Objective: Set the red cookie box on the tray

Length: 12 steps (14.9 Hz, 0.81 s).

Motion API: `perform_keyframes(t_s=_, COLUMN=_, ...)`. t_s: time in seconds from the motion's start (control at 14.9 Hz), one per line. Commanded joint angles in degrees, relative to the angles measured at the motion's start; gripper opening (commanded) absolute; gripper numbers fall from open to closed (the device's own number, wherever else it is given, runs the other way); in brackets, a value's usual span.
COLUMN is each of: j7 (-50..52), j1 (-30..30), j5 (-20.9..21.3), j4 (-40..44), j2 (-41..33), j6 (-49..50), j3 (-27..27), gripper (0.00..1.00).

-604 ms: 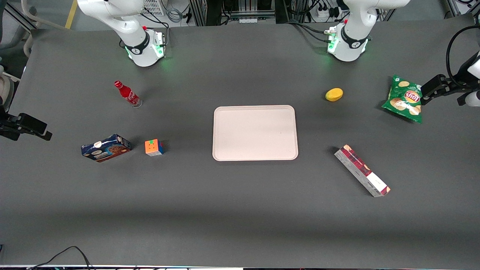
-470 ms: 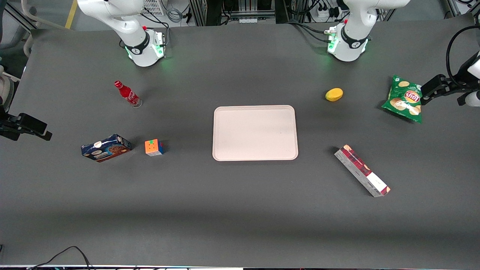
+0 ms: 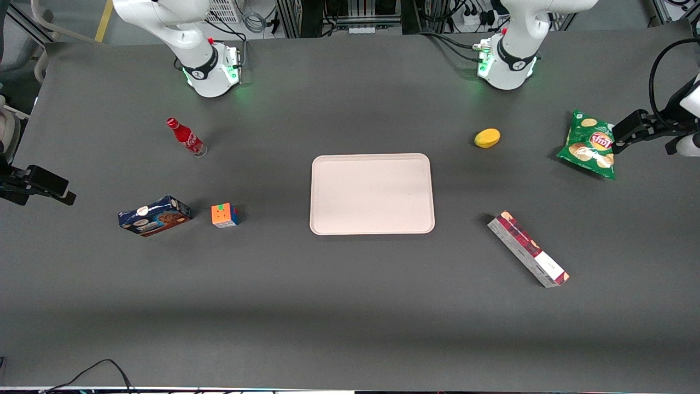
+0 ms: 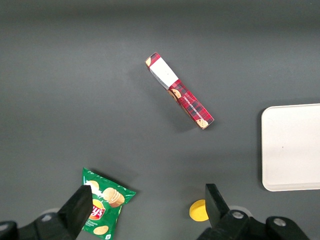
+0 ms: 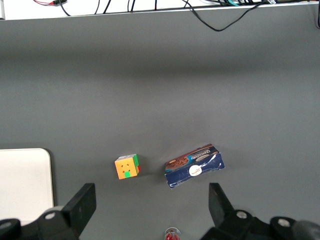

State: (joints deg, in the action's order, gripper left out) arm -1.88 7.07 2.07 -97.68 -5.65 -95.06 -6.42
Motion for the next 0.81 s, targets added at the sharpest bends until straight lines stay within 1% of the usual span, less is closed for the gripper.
perform_keyframes(t_s=0.0, j7=0.47, j1=-0.04, j5=-1.18, j4=1.09, j2=2.48, j6=0.23, j3=0.09, gripper=1.0)
perform_keyframes(t_s=0.13, j7=1.69, j1=-0.12, j5=-4.25, j4=0.92, j2=3.53, j6=-1.61, j3=0.0, gripper=1.0)
perform_keyframes(t_s=0.27, j7=10.44, j1=0.4, j5=-6.19, j4=0.92, j2=5.37, j6=-3.89, j3=0.09, gripper=1.0)
perform_keyframes(t_s=0.4, j7=19.33, j1=1.62, j5=-6.29, j4=1.0, j2=7.74, j6=-7.31, j3=0.53, gripper=1.0)
perform_keyframes(t_s=0.6, j7=28.04, j1=2.42, j5=-6.29, j4=1.0, j2=12.75, j6=-13.2, j3=0.53, gripper=1.0)
perform_keyframes(t_s=0.74, j7=31.83, j1=3.21, j5=-6.46, j4=1.0, j2=16.35, j6=-16.11, j3=0.44, gripper=1.0)
